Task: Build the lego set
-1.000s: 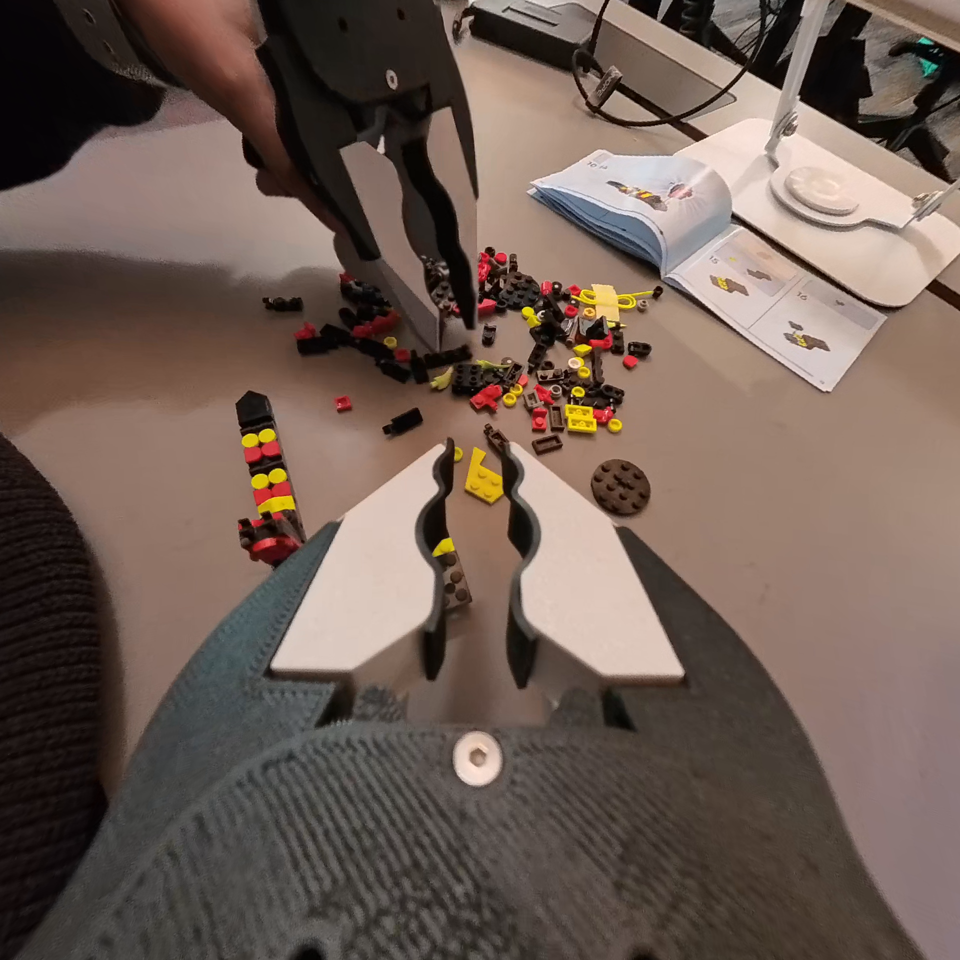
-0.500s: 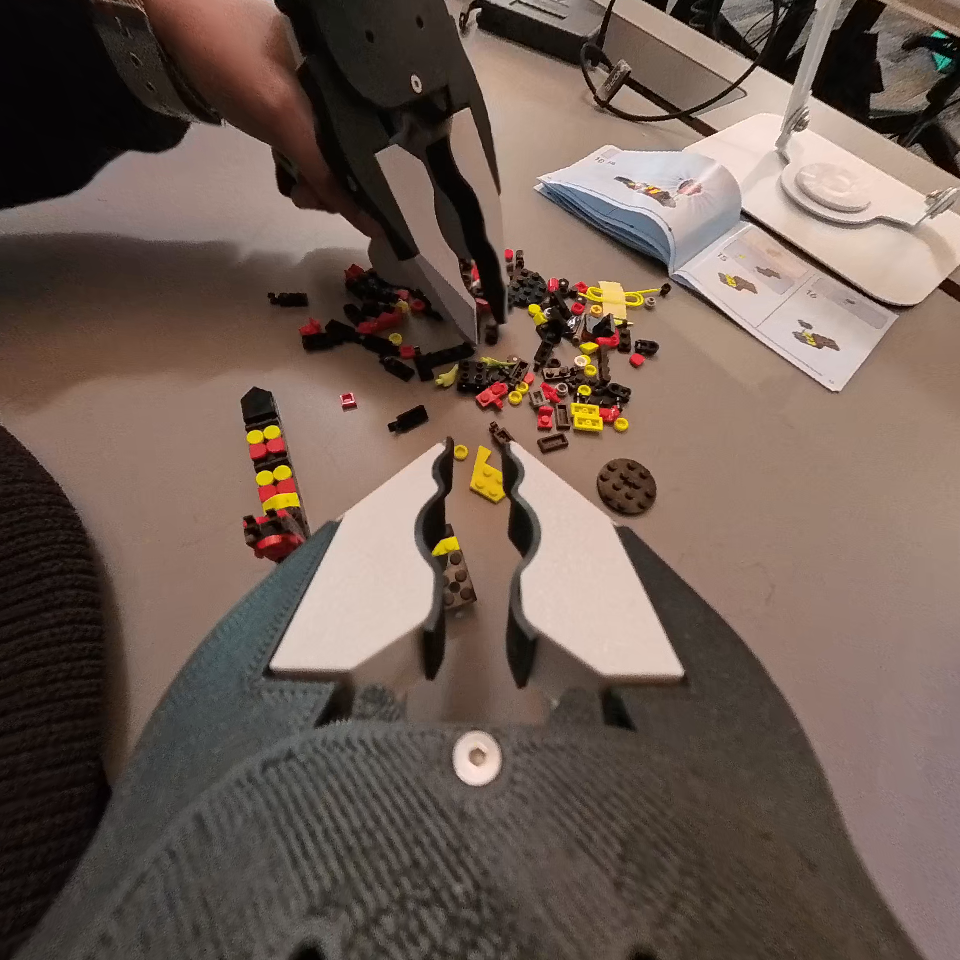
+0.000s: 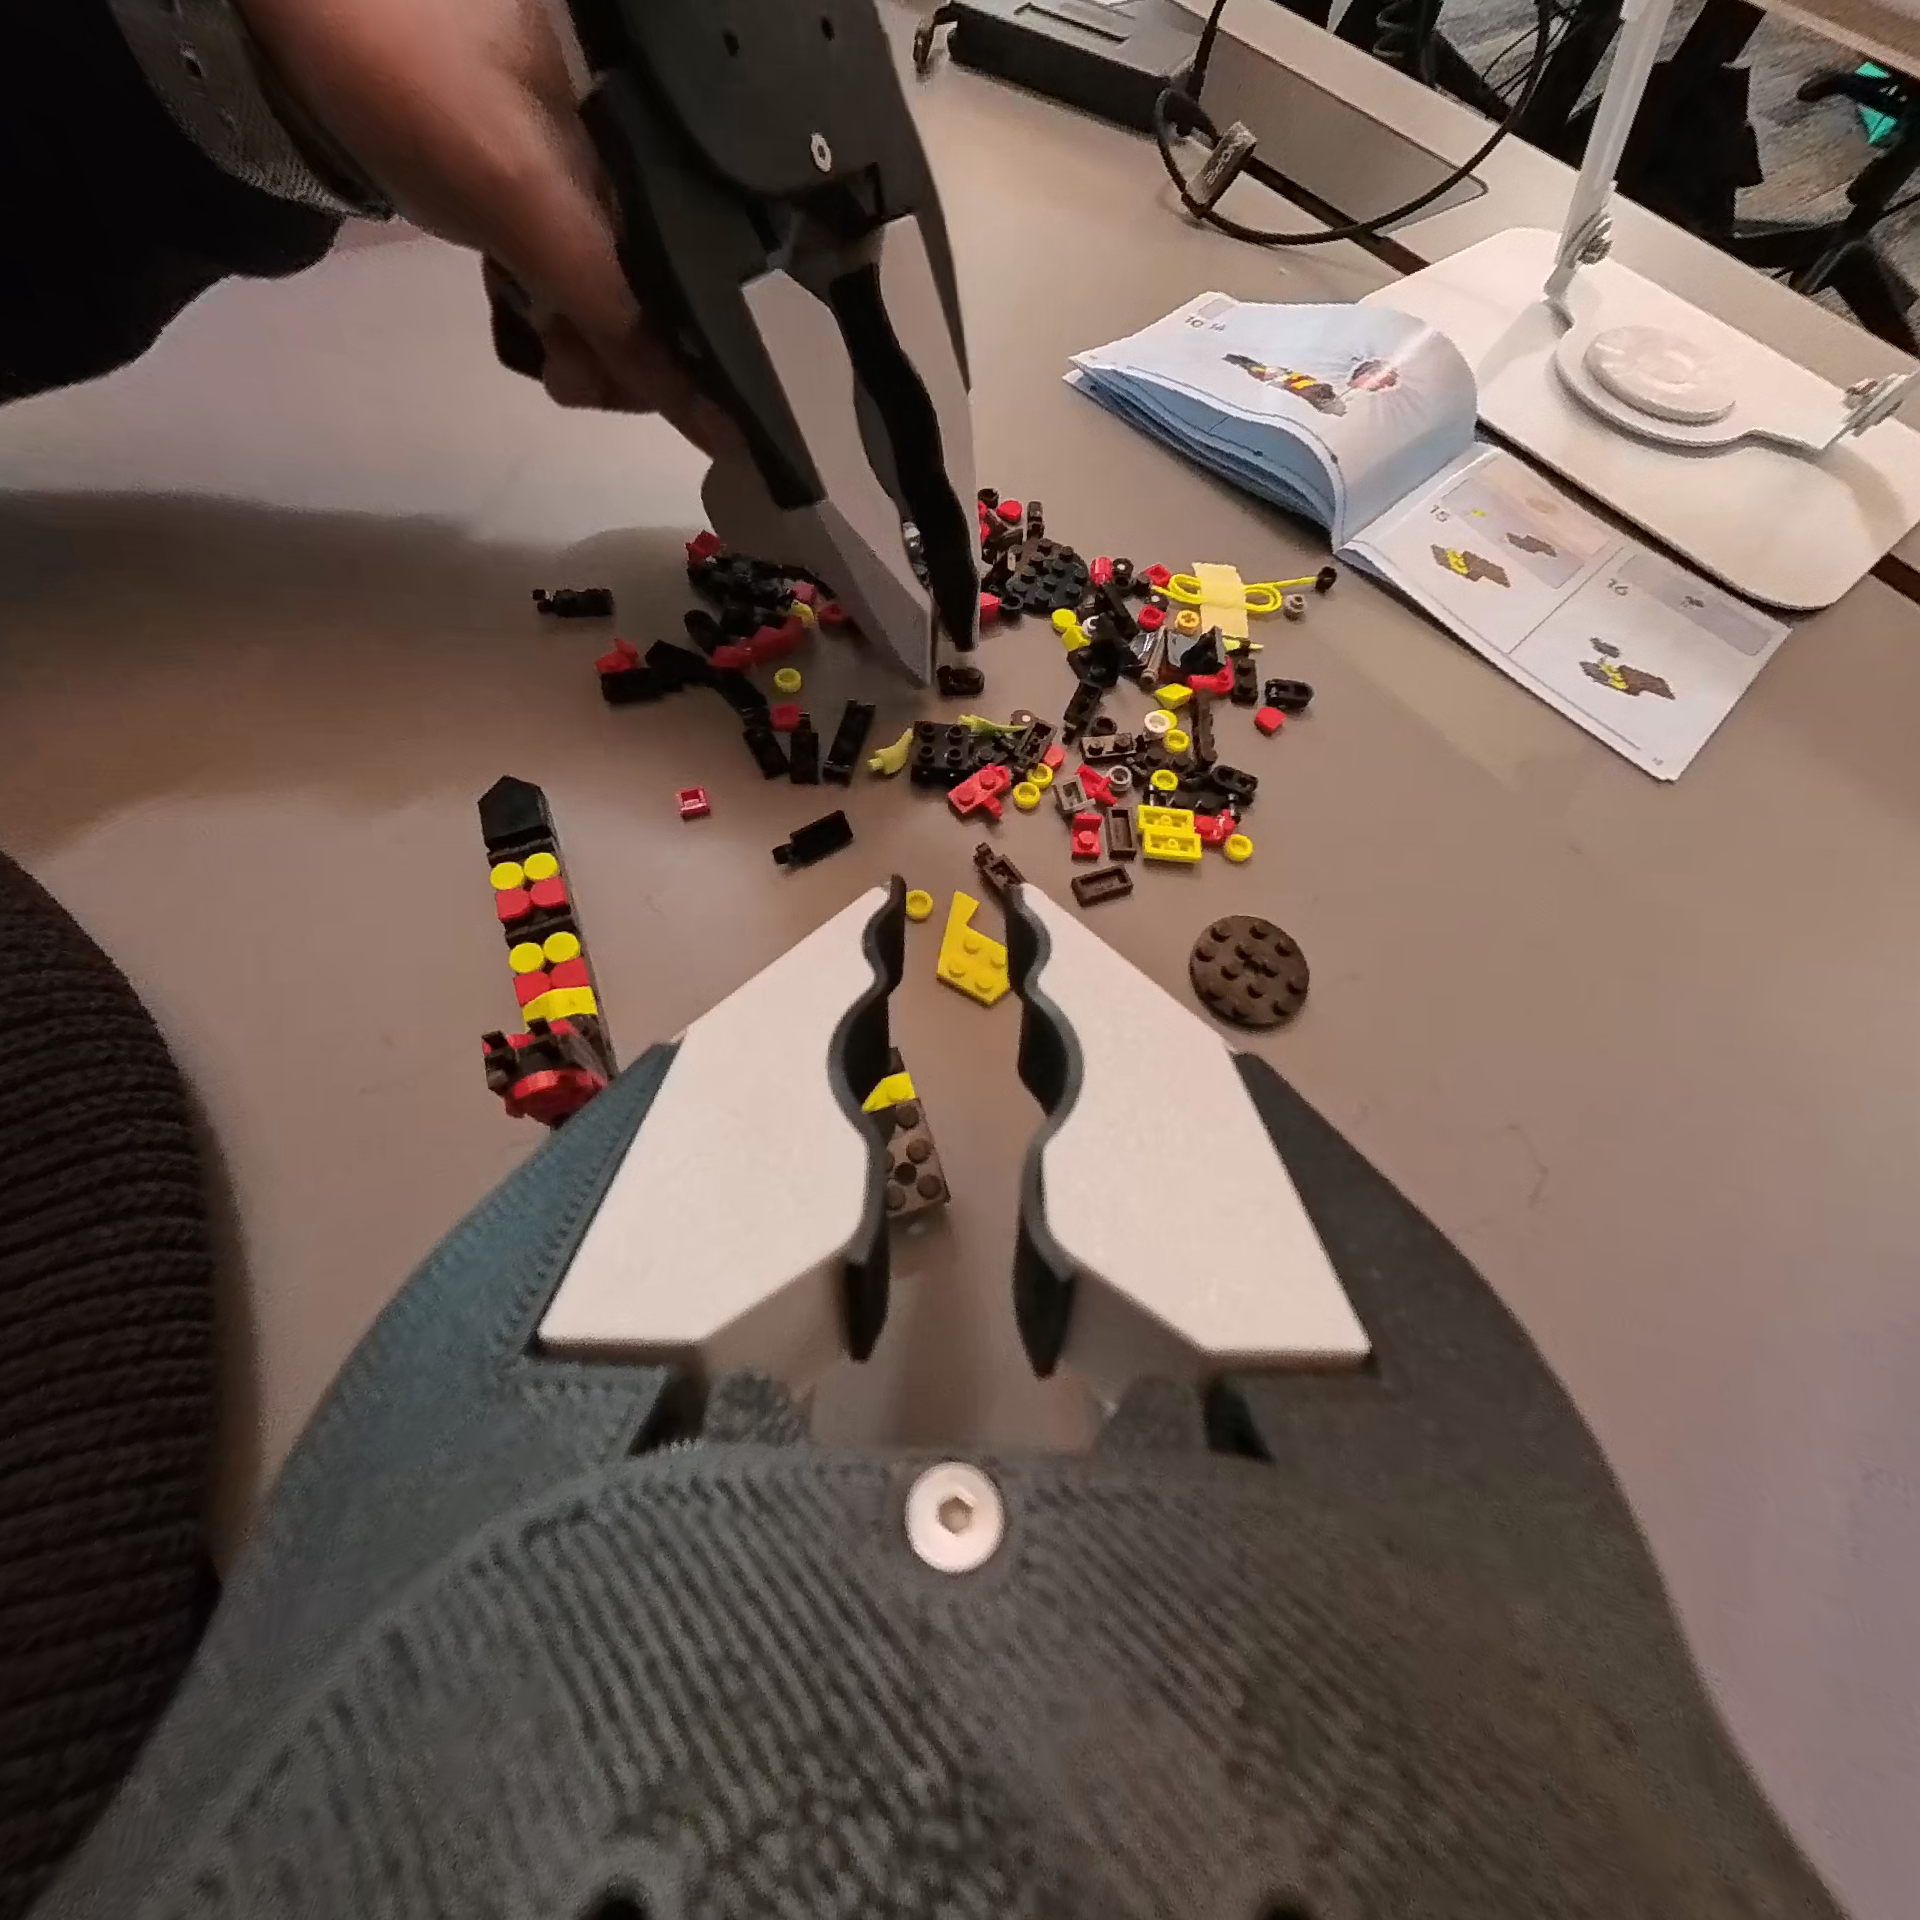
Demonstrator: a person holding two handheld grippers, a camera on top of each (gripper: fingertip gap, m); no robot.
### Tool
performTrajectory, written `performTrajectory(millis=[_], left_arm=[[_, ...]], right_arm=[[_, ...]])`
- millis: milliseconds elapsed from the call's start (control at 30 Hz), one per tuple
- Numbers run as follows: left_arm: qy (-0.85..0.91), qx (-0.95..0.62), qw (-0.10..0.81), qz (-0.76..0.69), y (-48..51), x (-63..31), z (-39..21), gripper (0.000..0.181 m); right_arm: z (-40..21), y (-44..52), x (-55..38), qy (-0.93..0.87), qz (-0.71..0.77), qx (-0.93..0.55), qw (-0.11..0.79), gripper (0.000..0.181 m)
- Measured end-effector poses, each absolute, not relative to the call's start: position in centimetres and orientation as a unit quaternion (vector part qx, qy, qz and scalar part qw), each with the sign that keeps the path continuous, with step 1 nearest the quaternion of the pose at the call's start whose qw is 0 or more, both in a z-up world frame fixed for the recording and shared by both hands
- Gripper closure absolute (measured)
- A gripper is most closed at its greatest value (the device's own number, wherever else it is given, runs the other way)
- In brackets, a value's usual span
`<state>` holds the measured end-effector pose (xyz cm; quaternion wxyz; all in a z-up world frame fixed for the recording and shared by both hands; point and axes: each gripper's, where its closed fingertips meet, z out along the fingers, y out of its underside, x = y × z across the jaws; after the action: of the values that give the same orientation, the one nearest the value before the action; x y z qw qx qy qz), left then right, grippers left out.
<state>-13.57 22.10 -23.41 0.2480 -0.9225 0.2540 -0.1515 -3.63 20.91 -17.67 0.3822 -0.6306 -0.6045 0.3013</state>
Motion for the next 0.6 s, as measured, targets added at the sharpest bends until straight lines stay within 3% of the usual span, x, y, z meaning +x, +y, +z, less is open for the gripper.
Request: performTrajectory(millis=[300, 600], left_arm=[[0.175, -0.932, 0.282, -0.144, 22.16, -12.85, -23.43, 0.158], [0.167, -0.932, 0.292, -0.132, 22.56, -13.03, -23.61, 0.173]], right_arm=[[-17.69, 21.13, -3.61, -0.600, 0.305, -0.634, 0.381, 0.163], [-17.76, 21.61, -3.38, -0.600, 0.297, -0.637, 0.383, 0.163]])
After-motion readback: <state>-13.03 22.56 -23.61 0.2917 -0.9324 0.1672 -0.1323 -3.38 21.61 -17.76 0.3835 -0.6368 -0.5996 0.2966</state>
